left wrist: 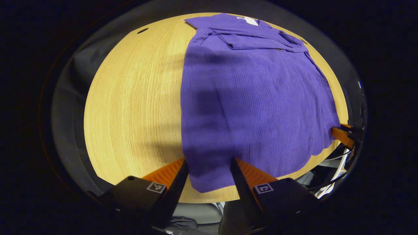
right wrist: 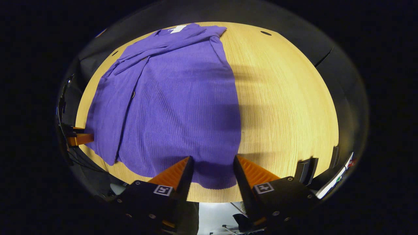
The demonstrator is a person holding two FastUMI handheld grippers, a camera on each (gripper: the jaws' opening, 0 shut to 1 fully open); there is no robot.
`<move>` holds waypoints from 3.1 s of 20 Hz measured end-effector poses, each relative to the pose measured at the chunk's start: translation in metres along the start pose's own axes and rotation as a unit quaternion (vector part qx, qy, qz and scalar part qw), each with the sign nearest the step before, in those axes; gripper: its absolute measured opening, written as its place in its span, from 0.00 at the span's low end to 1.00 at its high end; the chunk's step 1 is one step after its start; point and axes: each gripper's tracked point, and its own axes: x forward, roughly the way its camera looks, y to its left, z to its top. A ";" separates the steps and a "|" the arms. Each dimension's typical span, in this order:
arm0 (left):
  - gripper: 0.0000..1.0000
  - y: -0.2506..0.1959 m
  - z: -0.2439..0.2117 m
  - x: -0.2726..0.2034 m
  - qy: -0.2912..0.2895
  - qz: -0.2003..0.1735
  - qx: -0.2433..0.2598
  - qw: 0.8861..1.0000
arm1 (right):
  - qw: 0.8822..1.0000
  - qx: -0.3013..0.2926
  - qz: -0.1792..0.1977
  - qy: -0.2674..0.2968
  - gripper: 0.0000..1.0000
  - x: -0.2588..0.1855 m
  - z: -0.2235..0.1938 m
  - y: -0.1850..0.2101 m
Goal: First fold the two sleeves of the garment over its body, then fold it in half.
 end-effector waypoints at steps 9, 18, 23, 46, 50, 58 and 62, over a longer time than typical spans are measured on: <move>0.07 -0.016 0.006 -0.009 0.008 -0.045 -0.022 0.999 | 0.991 0.109 0.081 0.014 0.04 -0.015 0.014 0.018; 0.07 -0.016 0.046 -0.080 -0.051 -0.083 -0.015 0.995 | 0.990 0.072 0.107 -0.049 0.04 -0.084 0.068 0.040; 0.07 -0.028 0.089 -0.123 -0.088 -0.085 0.009 0.992 | 0.989 0.041 0.117 -0.078 0.04 -0.115 0.110 0.051; 0.07 0.013 0.384 -0.168 -0.124 -0.002 0.037 0.992 | 0.988 0.017 0.129 -0.081 0.04 -0.091 0.388 0.024; 0.07 0.021 0.418 -0.140 -0.107 0.007 0.039 0.993 | 0.988 0.037 0.138 -0.057 0.04 -0.059 0.417 0.019; 0.08 0.043 0.487 -0.122 -0.168 0.078 0.070 0.980 | 0.982 0.084 0.155 -0.066 0.07 -0.025 0.489 0.020; 0.43 0.074 0.517 -0.131 -0.251 0.149 0.040 0.956 | 0.981 0.107 0.117 -0.114 0.46 -0.020 0.509 -0.012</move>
